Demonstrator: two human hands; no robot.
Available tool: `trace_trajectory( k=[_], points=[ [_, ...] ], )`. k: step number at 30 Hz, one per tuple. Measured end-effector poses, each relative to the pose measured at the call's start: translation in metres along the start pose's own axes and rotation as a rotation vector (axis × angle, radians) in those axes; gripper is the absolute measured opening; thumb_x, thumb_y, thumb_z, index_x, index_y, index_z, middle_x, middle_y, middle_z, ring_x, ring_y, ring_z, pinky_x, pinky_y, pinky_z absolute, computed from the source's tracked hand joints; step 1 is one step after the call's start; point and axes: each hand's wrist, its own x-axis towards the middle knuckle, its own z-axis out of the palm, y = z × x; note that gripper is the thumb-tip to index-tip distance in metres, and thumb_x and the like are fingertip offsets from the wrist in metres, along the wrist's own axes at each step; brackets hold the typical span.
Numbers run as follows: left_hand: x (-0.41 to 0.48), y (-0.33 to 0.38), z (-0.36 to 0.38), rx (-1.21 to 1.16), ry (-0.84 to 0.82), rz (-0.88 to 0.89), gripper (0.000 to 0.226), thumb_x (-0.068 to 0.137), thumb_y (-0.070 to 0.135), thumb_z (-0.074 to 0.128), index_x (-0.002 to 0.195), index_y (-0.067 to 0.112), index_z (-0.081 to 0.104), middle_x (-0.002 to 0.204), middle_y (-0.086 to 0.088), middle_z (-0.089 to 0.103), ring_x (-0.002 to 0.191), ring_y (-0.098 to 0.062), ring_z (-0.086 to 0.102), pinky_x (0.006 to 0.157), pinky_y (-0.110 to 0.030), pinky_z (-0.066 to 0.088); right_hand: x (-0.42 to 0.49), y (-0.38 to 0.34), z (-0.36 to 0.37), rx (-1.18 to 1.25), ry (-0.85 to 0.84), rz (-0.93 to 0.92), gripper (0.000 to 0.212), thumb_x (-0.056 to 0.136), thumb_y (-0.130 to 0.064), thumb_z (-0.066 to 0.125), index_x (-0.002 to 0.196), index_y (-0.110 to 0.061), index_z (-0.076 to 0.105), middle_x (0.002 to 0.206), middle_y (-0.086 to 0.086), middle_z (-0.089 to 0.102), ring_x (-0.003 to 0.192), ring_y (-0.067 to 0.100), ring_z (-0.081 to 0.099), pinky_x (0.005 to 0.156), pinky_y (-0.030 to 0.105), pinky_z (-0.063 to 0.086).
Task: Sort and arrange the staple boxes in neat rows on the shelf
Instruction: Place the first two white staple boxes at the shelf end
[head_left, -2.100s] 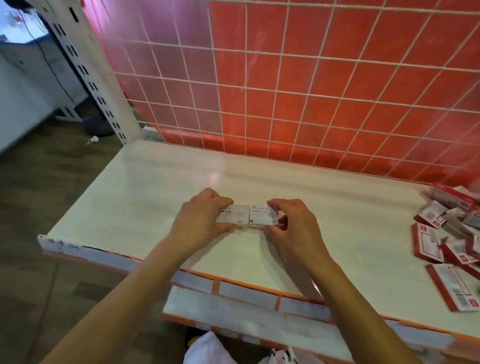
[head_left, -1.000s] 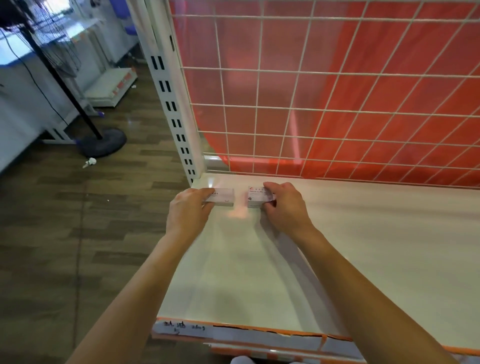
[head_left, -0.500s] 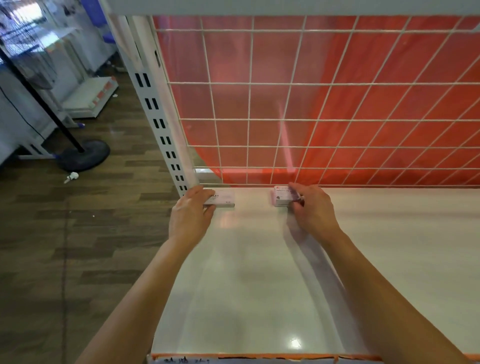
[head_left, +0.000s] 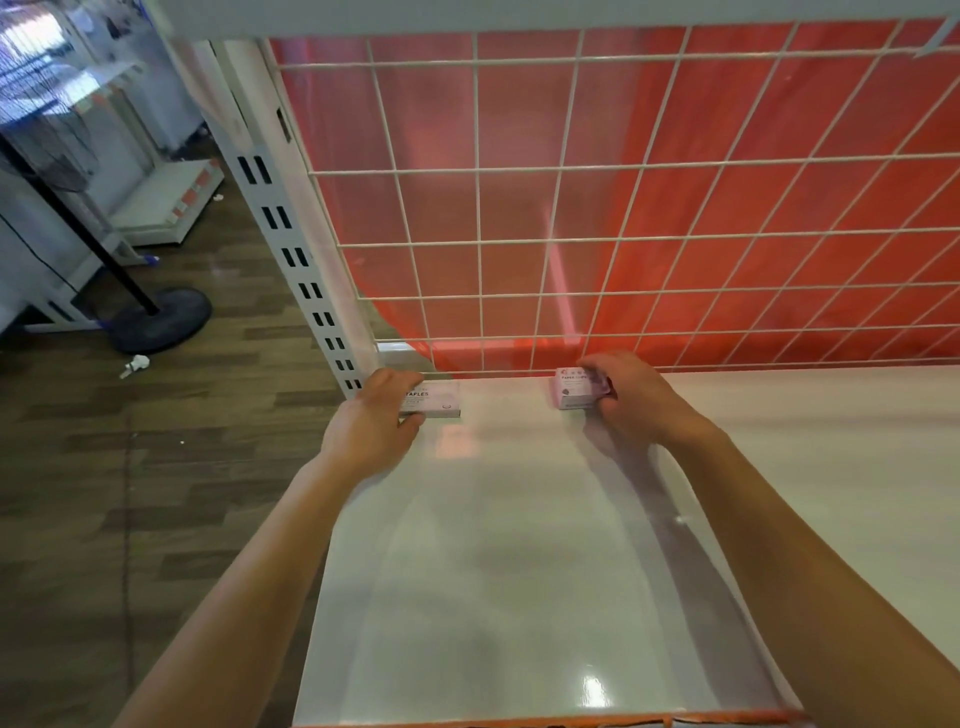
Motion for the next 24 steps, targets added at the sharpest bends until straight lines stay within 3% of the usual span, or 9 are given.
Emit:
trace_trajectory(
  k=[6,16,24],
  points=[
    [0.002,0.002,-0.001,0.01,-0.018,0.037,0.044,0.091,0.026,0.059,0.133,0.024,0.049,0.127,0.004,0.052,0.112,-0.019,0.053,0.091,-0.035,0.047,0.002,0.001,-0.006,-0.015,-0.081,-0.04,0.049,0.082,0.005,0.056,0.127,-0.013,0.052,0.129,0.007,0.053,0.118,0.022,0.047,0.089,0.024,0.033],
    [-0.001,0.004,0.002,0.007,-0.017,0.059,0.046,0.089,0.029,0.061,0.133,0.024,0.05,0.13,0.005,0.053,0.116,-0.016,0.051,0.094,-0.035,0.046,-0.003,0.003,0.001,-0.022,-0.047,-0.023,0.049,0.083,0.001,0.058,0.128,-0.017,0.051,0.128,0.007,0.053,0.118,0.023,0.046,0.095,0.029,0.037],
    [-0.005,0.019,0.007,-0.008,-0.035,0.108,0.043,0.085,0.031,0.067,0.126,0.027,0.056,0.121,0.008,0.058,0.106,-0.014,0.053,0.089,-0.031,0.044,-0.012,0.003,0.007,-0.024,-0.046,-0.044,0.052,0.083,-0.004,0.063,0.131,-0.019,0.051,0.127,0.005,0.054,0.119,0.023,0.045,0.097,0.032,0.038]
  ],
)
